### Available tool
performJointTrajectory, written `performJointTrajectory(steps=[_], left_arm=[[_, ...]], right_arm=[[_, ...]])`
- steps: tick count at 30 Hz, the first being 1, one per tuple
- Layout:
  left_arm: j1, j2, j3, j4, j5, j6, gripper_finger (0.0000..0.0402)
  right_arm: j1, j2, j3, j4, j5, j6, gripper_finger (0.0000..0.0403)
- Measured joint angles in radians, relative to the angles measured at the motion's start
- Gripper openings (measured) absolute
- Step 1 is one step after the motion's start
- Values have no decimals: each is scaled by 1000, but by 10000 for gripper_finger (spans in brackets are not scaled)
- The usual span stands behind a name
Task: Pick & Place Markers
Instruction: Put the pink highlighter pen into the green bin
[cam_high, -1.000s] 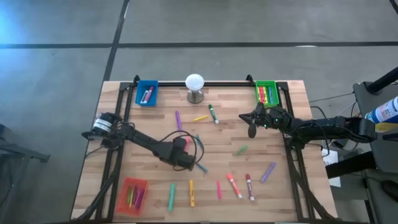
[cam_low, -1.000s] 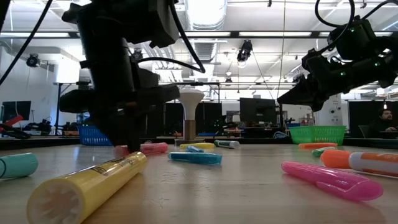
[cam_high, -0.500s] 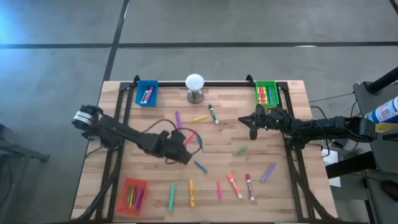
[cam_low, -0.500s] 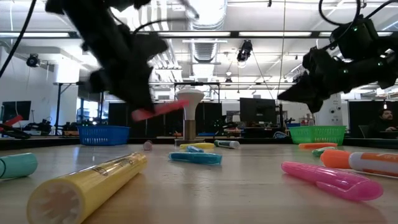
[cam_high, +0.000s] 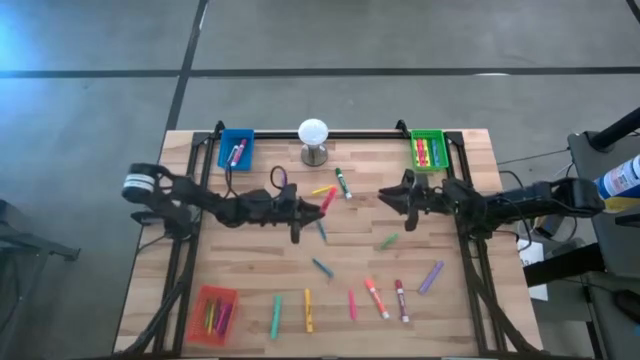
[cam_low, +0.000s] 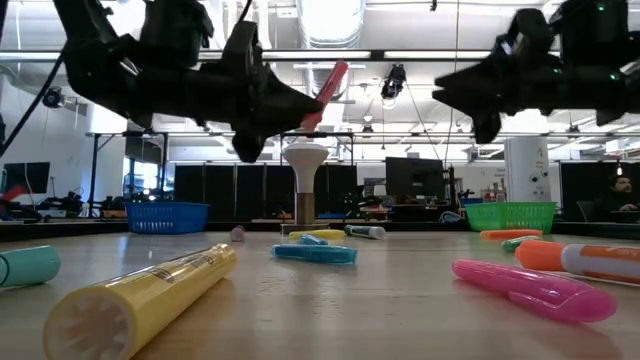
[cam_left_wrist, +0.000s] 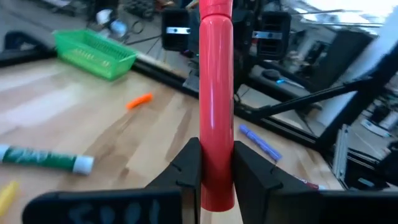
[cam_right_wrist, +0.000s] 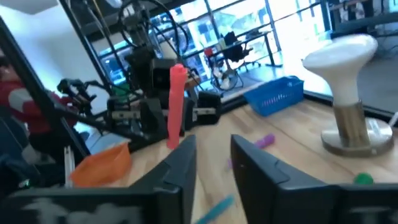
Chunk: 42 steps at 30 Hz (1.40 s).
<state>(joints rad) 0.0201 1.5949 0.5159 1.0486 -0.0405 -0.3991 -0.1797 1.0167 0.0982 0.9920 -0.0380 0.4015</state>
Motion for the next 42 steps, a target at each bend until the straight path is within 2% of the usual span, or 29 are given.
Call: performJointTrajectory(steps=[5,8,15,25,29,37,42], left_arm=[[52,34,38,47,111,63,59],[68,48,67,46,144,89,59],[72,53,100,43,167,131,59],[78,52,103,44,169,139,59],[79,52,103,43,168,139,59],[83,52,113,43,193,136,59],[83,52,122,28,205,111,63]], right_arm=[[25,113,106,5,15,2,158],[35,198,188,21,15,2,186],[44,378,344,46,7,29,206],[77,511,446,133,-29,28,177],[79,528,459,149,-64,21,158],[80,541,484,140,-67,36,130],[79,541,488,128,-66,35,89]])
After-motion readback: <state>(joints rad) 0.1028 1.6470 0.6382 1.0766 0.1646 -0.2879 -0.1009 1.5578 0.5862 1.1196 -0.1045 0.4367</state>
